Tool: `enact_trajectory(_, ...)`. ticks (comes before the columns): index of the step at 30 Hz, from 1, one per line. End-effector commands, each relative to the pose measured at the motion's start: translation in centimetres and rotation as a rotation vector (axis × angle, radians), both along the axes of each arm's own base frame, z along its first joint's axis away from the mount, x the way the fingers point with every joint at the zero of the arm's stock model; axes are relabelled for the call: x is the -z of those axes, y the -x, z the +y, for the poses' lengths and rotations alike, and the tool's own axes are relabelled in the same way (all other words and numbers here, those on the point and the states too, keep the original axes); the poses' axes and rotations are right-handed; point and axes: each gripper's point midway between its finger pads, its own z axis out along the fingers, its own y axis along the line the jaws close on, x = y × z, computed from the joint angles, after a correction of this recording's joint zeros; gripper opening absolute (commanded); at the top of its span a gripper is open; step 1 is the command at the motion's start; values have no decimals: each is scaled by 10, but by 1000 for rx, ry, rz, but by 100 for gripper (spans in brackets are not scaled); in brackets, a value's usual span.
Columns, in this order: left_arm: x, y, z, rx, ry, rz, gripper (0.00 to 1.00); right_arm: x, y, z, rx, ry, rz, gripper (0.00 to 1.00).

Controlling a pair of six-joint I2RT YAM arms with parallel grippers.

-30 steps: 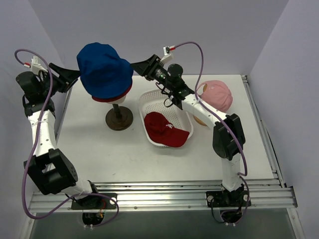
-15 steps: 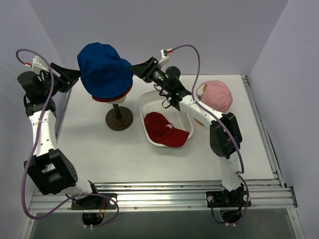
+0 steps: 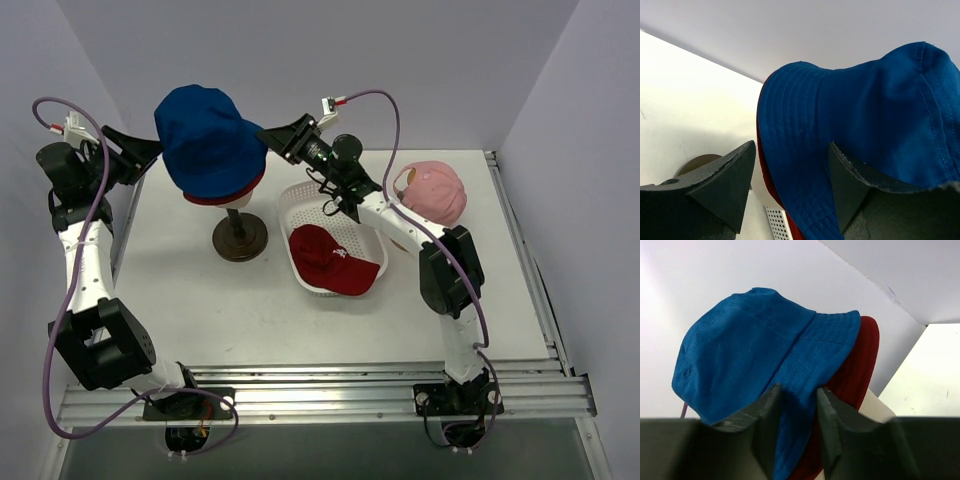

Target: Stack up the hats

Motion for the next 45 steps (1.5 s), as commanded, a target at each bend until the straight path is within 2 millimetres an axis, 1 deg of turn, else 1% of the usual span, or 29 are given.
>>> enact_trajectory(1,-5,-1,-8,27,-29,-20,68,-28,17,2,-65,-95,-87,23)
enact_trajectory(3,-5,-1,-7,25,-32,-13,68,-24,14,2,-55,-90,-77,17)
enact_trajectory(4,-1,0,-7,24,-26,5,68,-20,13,3,-53,-80,-66,10)
enact_trajectory(7,0,-2,-6,20,-26,11,68,-11,8,1,-29,-56,-49,0)
enact_trajectory(8,1,-2,-7,21,-28,11,68,-7,6,0,-20,-49,-44,0)
enact_trajectory(11,2,-2,-6,19,-30,13,68,14,3,2,1,-7,-13,0)
enact_trajectory(12,3,-3,-5,19,-29,16,68,26,0,3,11,9,7,0)
enact_trajectory(15,4,-3,-5,16,-30,17,68,42,3,10,-8,26,21,0)
enact_trajectory(16,5,-4,-4,14,-30,18,68,51,5,16,-18,38,31,0)
enact_trajectory(19,7,-5,-5,15,-20,17,68,65,6,23,-23,59,47,0)
enact_trajectory(22,8,-4,-6,18,-18,19,68,72,6,26,-20,77,49,0)
enact_trajectory(24,10,-4,-7,16,-14,25,68,74,10,34,-25,91,48,0)
enact_trajectory(26,13,-4,-8,17,-8,32,68,83,12,40,-24,121,51,0)
enact_trajectory(27,7,-6,-9,19,-18,1,68,86,13,41,-22,128,54,0)
enact_trajectory(37,12,-9,-16,29,-4,5,67,123,12,46,-1,203,110,0)
enact_trajectory(40,13,-10,-18,33,-1,6,67,127,12,48,-9,201,122,0)
enact_trajectory(42,13,-9,-18,35,0,8,67,121,12,48,-11,195,114,1)
enact_trajectory(44,12,-9,-18,36,0,5,67,108,13,46,-11,181,98,7)
enact_trajectory(45,11,-8,-19,38,-1,2,67,103,12,44,-5,181,93,15)
